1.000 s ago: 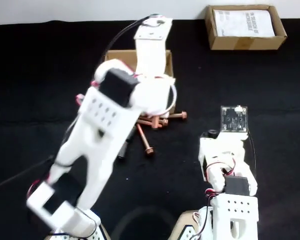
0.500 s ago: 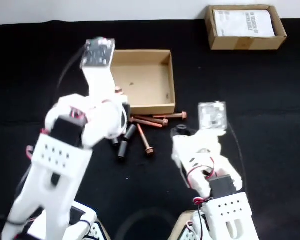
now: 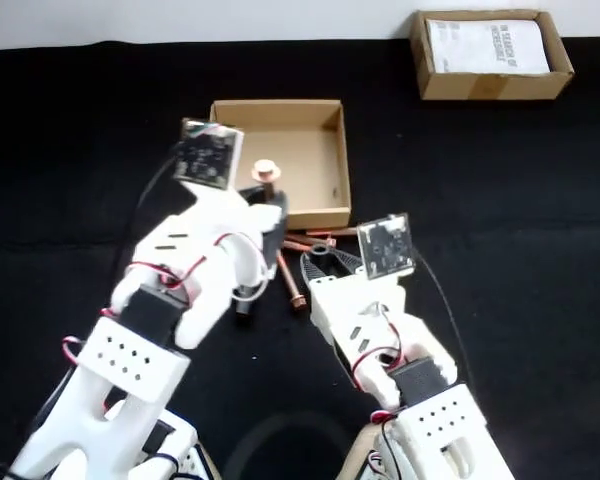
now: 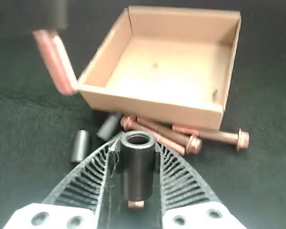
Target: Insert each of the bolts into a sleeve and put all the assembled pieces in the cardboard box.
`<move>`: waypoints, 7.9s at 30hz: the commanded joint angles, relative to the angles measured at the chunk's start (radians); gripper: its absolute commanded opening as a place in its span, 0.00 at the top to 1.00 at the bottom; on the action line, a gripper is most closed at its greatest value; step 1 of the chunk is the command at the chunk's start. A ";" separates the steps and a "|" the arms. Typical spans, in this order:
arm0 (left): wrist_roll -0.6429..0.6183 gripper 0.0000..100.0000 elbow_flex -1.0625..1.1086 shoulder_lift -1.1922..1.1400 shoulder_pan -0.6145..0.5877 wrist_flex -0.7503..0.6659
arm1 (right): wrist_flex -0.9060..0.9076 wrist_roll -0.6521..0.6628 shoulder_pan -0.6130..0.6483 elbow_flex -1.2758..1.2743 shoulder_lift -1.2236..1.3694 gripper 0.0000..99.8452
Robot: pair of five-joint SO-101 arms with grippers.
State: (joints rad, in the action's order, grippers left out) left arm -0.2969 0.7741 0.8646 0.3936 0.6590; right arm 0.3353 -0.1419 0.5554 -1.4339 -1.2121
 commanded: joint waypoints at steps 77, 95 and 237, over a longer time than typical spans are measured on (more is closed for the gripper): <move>0.028 0.99 0.119 -0.214 0.119 -0.348 | -0.271 -0.006 0.008 -0.061 -0.022 0.99; 0.026 0.70 0.119 0.024 0.252 0.107 | -0.202 -0.006 -0.031 0.016 -0.016 0.99; -0.115 0.99 0.921 0.944 -0.926 0.089 | 0.860 -0.664 0.269 1.552 1.656 0.84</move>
State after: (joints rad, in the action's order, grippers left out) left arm -0.4074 1.6794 1.8082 -0.5286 0.7603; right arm 1.2068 -0.8048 0.8424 0.1128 0.4465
